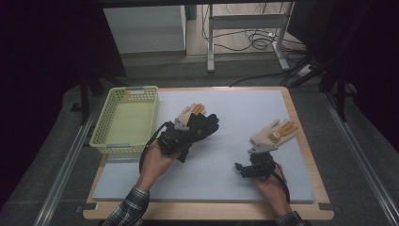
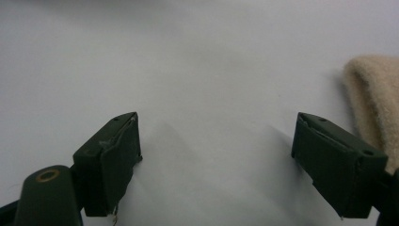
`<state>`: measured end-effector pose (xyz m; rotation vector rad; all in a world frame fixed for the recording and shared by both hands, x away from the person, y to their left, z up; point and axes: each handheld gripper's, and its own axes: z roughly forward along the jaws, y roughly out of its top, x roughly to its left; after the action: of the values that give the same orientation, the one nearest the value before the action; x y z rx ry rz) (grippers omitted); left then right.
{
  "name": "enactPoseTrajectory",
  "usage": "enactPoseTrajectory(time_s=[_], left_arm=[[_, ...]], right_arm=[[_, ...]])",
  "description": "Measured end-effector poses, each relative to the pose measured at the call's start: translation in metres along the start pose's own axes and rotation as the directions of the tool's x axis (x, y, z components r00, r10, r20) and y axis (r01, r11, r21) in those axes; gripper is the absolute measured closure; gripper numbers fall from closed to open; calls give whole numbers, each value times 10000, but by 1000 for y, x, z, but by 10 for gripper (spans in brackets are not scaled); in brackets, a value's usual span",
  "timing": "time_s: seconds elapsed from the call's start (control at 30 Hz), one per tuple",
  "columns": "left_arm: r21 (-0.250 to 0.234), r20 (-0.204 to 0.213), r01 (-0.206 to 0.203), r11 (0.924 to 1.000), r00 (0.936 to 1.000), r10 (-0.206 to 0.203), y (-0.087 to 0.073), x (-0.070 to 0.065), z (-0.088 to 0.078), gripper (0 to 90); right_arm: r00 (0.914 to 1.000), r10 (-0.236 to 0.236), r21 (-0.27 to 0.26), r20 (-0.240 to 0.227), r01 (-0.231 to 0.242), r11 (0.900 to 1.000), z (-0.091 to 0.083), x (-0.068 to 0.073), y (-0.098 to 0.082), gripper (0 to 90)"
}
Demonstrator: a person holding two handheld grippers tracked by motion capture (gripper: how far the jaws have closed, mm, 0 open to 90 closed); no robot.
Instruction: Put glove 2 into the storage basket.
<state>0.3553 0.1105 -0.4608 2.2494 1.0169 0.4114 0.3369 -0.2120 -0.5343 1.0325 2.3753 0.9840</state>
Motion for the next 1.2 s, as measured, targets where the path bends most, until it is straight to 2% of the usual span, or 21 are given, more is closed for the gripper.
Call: enactPoseTrajectory(time_s=[0.27,0.53,0.57,0.7,0.8,1.0,1.03,1.07,1.2], left_arm=[[-172,-219,386,9991,9990,-390,7,16,-11,598],[-258,-477,744,9969,9960,-756,12,42,-24,595],[-258,-477,744,9969,9960,-756,12,42,-24,594],[-357,-733,855,9957,9934,-879,13,53,-30,594],[-364,-923,1016,9942,9902,-1045,12,64,-34,593],[-489,-1284,1490,9876,9797,-1541,5,86,-42,591],[-483,-1415,1647,9852,9752,-1700,2,93,-44,591],[-483,-1415,1647,9852,9752,-1700,2,93,-44,590],[-443,-1698,1957,9797,9649,-2004,-8,110,-50,587]], right_arm=[[10000,-3,-4,0,3,10000,0,0,0,157],[10000,-3,-5,1,3,10000,0,0,0,157],[10000,-3,-5,1,3,10000,0,0,0,157],[10000,-9,-10,0,9,10000,0,0,0,157],[10000,-12,-9,-6,12,10000,0,0,0,157],[10000,-28,-15,-4,28,10000,0,0,0,157],[10000,-29,-14,-3,29,10000,0,0,0,157],[10000,-26,-13,-4,26,10000,0,0,0,157],[10000,-27,-15,-5,27,10000,0,0,0,157]])
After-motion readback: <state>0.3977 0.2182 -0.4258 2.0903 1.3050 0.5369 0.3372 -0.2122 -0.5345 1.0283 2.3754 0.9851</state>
